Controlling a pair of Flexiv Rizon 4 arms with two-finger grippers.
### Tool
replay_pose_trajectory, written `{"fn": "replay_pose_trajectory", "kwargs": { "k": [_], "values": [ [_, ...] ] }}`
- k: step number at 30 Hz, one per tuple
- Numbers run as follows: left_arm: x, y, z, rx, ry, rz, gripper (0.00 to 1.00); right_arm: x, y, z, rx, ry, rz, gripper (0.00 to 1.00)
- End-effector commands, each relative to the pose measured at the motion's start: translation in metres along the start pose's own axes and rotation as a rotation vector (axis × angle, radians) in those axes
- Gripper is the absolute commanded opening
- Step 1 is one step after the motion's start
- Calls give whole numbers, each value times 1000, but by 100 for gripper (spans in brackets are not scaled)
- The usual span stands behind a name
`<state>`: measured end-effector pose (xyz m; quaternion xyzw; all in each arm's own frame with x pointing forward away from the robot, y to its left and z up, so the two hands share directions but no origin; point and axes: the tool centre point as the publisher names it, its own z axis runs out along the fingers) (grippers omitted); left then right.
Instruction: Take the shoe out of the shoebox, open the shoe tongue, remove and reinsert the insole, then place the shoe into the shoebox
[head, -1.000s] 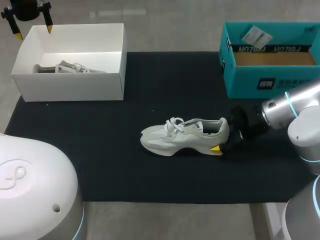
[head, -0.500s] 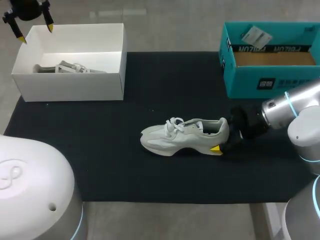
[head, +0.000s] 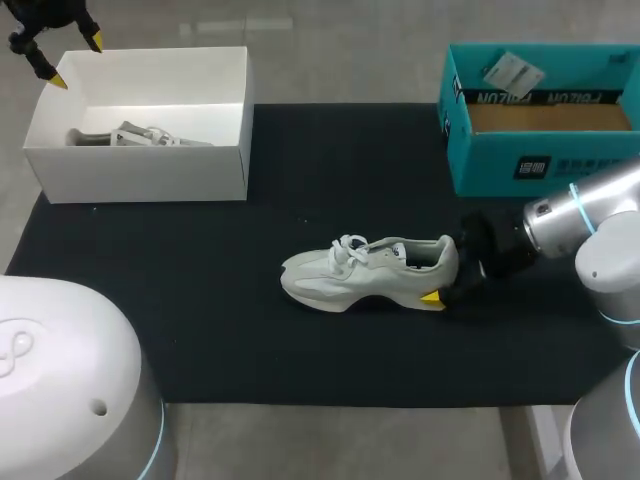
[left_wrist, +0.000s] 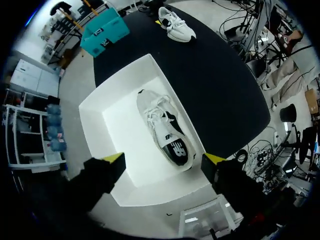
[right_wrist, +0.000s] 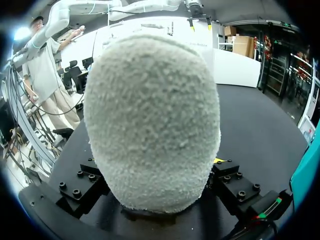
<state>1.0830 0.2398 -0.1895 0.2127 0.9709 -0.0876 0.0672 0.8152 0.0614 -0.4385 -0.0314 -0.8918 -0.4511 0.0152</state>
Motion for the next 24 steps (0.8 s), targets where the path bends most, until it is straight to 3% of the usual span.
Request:
{"fn": "replay_pose_trajectory", "kwargs": {
  "k": [1,10,14,20,24],
  "values": [
    [-4,-2,-2,-1,23,-199,100,-2,-4,9,0,-1,0,0],
    [-4,-2,-2,-1,23,-199,100,-2,-4,9,0,-1,0,0],
    [-12,-66,16,115,106,-531,100,-2,-4,9,0,-1,0,0],
    [-19,-107,23,150,253,-886,100,-2,-4,9,0,-1,0,0],
    [-12,-124,17,182,242,-1003,100,-2,-4,9,0,-1,0,0]
  ]
}}
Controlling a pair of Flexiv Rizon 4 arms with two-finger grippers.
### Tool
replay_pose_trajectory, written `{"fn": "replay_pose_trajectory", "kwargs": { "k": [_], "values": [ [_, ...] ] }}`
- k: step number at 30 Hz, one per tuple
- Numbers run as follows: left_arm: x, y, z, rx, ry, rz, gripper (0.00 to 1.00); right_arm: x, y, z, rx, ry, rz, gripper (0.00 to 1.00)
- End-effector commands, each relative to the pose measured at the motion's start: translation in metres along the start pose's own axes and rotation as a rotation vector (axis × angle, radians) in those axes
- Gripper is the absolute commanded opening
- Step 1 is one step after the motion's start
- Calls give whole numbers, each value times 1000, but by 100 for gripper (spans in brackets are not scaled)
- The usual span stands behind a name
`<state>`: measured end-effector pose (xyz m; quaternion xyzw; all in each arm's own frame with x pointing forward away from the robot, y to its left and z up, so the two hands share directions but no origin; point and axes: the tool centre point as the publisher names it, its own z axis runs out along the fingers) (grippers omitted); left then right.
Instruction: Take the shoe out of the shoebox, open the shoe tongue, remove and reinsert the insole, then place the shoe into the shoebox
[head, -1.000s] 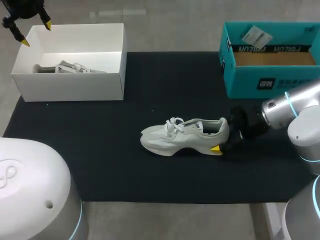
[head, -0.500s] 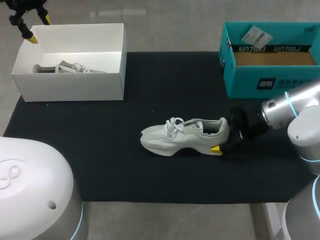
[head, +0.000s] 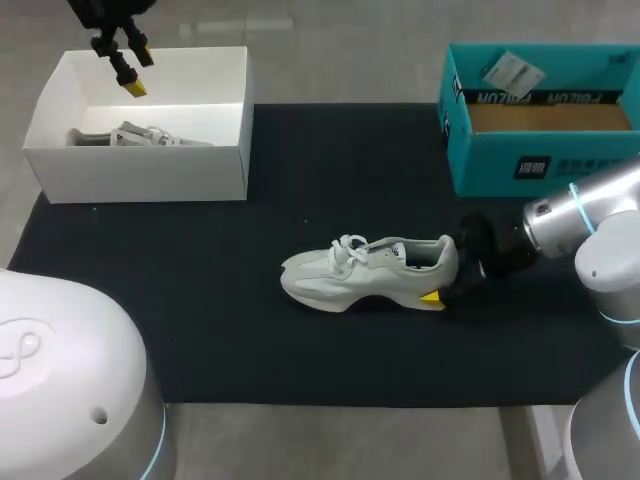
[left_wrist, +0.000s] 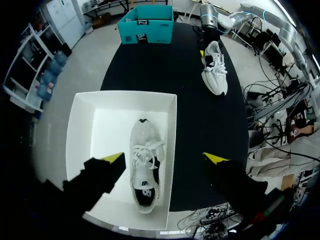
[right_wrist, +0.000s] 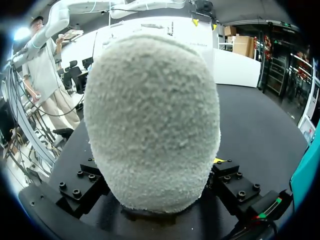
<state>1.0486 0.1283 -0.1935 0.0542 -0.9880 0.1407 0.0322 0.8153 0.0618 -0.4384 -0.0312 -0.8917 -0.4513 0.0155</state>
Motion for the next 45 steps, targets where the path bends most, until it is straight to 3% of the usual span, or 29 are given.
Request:
{"fn": "replay_pose_trajectory", "kwargs": {
  "k": [1,9,36,39,45],
  "values": [
    [11,-10,-5,73,112,-436,100,-2,-4,9,1,-2,0,0],
    [63,-35,5,59,49,-421,100,-2,-4,9,1,-2,0,0],
    [63,-35,5,59,49,-421,100,-2,-4,9,1,-2,0,0],
    [69,-42,-1,116,30,-473,100,-2,-4,9,1,-2,0,0],
    [74,-70,-2,39,-94,-673,100,-2,-4,9,1,-2,0,0]
  ]
}}
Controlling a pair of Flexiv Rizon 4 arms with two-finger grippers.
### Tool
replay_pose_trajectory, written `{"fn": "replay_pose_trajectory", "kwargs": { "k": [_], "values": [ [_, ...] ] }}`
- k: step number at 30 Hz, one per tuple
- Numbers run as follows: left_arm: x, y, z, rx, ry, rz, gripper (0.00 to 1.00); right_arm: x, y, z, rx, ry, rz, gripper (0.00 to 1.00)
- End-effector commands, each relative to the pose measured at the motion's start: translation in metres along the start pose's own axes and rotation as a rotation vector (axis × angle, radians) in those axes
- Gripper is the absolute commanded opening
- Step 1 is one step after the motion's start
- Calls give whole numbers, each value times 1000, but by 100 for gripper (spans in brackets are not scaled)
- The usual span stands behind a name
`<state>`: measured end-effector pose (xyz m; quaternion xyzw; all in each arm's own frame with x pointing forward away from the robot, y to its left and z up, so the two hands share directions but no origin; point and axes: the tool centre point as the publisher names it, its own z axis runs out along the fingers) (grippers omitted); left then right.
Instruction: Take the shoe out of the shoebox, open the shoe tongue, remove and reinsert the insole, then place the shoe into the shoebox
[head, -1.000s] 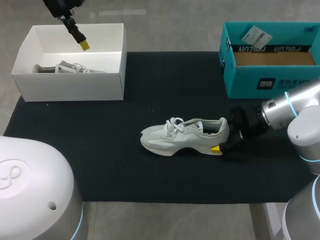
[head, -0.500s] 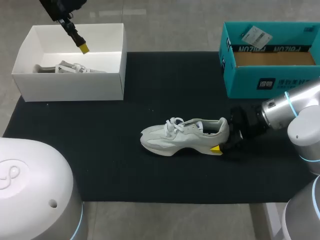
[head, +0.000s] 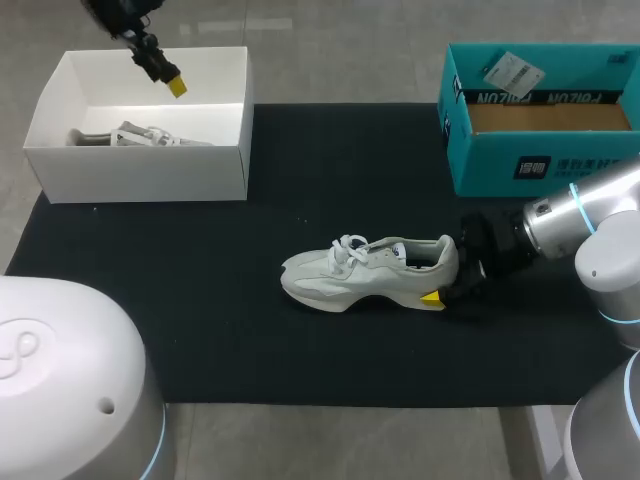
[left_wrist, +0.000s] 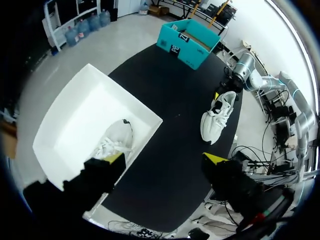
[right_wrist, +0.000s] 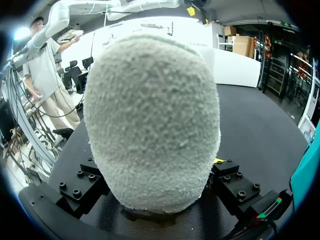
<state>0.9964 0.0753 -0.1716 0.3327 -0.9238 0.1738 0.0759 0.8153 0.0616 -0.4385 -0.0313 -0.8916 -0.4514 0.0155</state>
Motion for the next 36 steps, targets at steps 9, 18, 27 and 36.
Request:
{"fn": "replay_pose_trajectory", "kwargs": {
  "k": [9,18,27,36],
  "values": [
    [60,-22,8,-18,-150,-318,100,-2,-4,9,1,-2,0,0],
    [115,-27,34,-68,-203,-347,100,-2,-4,9,1,-2,0,0],
    [161,-19,34,-26,-201,-454,100,-2,-4,9,1,-2,0,0],
    [203,-16,49,17,-197,-492,100,-2,-4,9,1,-2,0,0]
  ]
}}
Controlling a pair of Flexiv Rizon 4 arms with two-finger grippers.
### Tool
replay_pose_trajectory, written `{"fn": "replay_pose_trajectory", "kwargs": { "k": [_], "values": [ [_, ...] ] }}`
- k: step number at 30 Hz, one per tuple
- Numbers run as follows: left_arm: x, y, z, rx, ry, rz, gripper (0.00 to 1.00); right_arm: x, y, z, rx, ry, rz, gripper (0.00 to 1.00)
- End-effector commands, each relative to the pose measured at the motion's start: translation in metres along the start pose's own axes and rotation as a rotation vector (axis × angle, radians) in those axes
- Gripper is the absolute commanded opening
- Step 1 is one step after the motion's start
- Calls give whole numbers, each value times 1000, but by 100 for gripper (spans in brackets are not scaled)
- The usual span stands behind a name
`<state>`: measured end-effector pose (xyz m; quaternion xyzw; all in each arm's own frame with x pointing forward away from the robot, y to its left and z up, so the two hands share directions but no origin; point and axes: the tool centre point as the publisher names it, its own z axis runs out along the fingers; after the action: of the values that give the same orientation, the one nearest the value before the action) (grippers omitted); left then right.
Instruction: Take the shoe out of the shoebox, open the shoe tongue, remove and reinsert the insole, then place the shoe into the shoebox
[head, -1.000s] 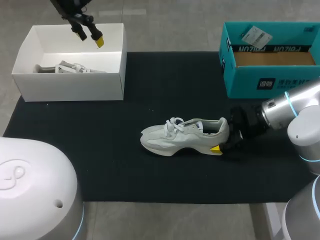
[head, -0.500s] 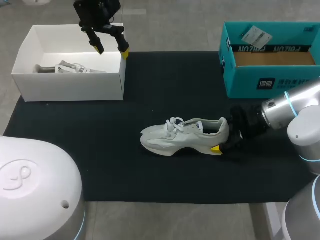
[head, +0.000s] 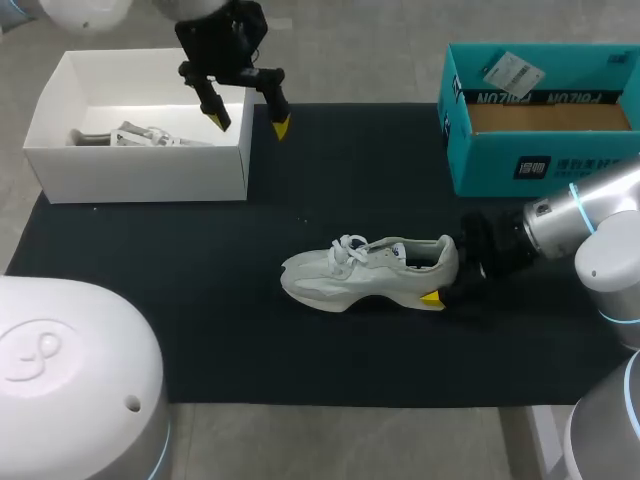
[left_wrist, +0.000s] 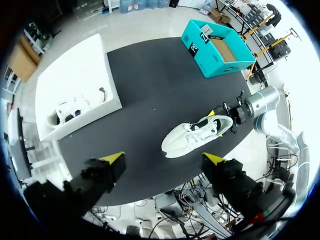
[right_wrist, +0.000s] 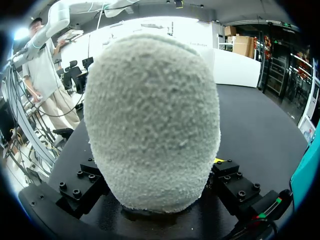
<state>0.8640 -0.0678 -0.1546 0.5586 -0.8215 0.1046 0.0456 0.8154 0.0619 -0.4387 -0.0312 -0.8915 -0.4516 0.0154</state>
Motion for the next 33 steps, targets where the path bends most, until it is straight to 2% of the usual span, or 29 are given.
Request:
{"fn": "replay_pose_trajectory", "kwargs": {
  "k": [1,8,11,31,33],
  "values": [
    [12,13,8,72,-26,-17,100,-2,-4,9,2,-2,0,0],
    [34,20,24,55,-15,-41,100,-2,-4,9,2,-2,0,0],
    [45,23,35,23,-1,-51,100,-2,-4,9,2,-2,0,0],
    [45,23,35,23,-1,-51,100,-2,-4,9,2,-2,0,0],
    [58,24,40,37,-13,-56,100,-2,-4,9,2,-2,0,0]
  ]
}}
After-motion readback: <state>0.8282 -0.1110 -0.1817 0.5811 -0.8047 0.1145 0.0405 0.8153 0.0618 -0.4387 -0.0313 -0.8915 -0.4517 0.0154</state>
